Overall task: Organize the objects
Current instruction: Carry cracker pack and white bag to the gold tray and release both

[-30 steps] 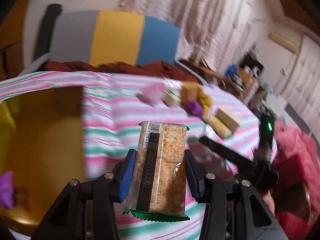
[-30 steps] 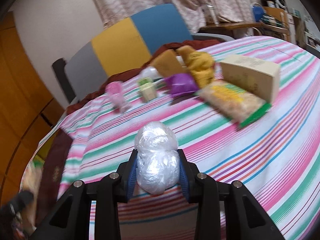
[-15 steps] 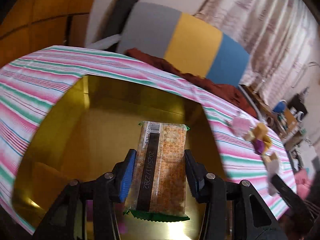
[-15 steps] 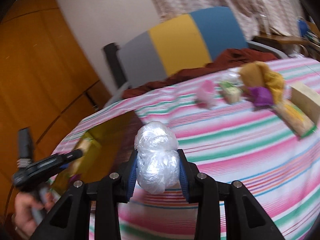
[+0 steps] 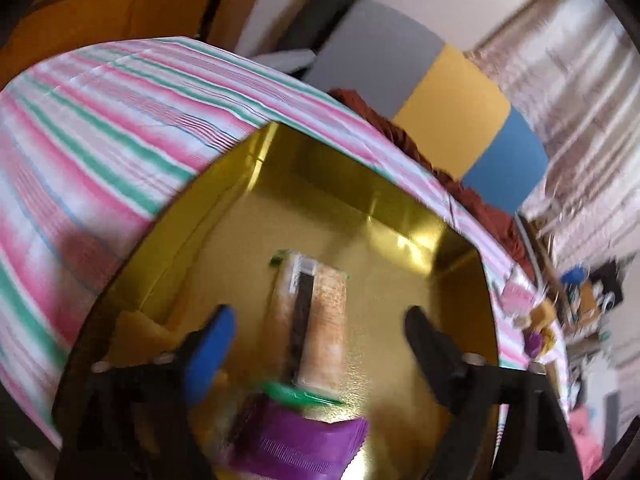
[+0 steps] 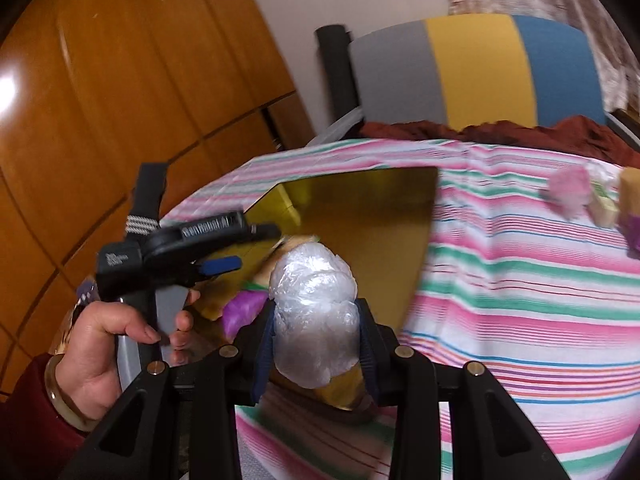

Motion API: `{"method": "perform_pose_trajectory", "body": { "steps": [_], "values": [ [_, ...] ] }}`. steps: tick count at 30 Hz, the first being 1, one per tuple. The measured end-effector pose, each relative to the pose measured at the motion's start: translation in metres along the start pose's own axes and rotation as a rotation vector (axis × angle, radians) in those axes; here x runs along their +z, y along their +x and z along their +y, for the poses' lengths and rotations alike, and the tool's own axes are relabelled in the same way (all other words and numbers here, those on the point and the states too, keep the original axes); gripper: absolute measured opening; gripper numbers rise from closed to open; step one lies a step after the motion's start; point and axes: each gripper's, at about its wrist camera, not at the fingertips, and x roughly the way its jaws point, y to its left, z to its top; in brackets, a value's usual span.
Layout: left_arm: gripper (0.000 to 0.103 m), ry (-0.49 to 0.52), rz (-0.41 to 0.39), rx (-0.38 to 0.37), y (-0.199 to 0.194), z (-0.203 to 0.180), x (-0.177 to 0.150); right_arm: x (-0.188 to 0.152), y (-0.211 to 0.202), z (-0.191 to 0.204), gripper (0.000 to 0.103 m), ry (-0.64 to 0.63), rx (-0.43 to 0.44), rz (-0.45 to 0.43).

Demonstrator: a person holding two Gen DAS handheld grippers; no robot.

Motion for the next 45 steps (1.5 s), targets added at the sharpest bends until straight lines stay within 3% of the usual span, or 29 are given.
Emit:
{"method": "perform_pose_trajectory", "body": {
  "steps": [3,10,18,25,30,36,45],
  "values": [
    [0.092,-0.004,-0.067,0.036,-0.02,0.002,-0.007,-0.002,0.016,0.009,0.037,-0.032,-0.014,0.048],
    [0.102,0.094,-0.196,0.177,-0.061,-0.001,-0.019,0.0,0.037,0.017,0.037,-0.055,-0.03,0.098],
    [0.103,0.057,-0.219,0.206,-0.078,0.008,-0.018,0.005,0.059,0.015,0.043,-0.014,-0.042,0.147],
    [0.103,0.053,-0.195,0.189,-0.078,-0.002,-0.025,0.004,0.041,0.009,0.047,0.022,0.003,0.09],
    [0.103,0.093,-0.178,0.174,-0.075,-0.018,-0.032,0.008,0.019,-0.003,0.047,0.053,-0.032,0.023],
    [0.103,0.181,-0.159,0.139,-0.071,-0.048,-0.043,0.016,-0.014,-0.039,0.047,0.121,-0.139,-0.073],
    [0.103,0.339,-0.057,0.022,-0.059,-0.11,-0.073,0.003,-0.045,-0.125,0.047,0.253,-0.315,-0.062]
  ]
}}
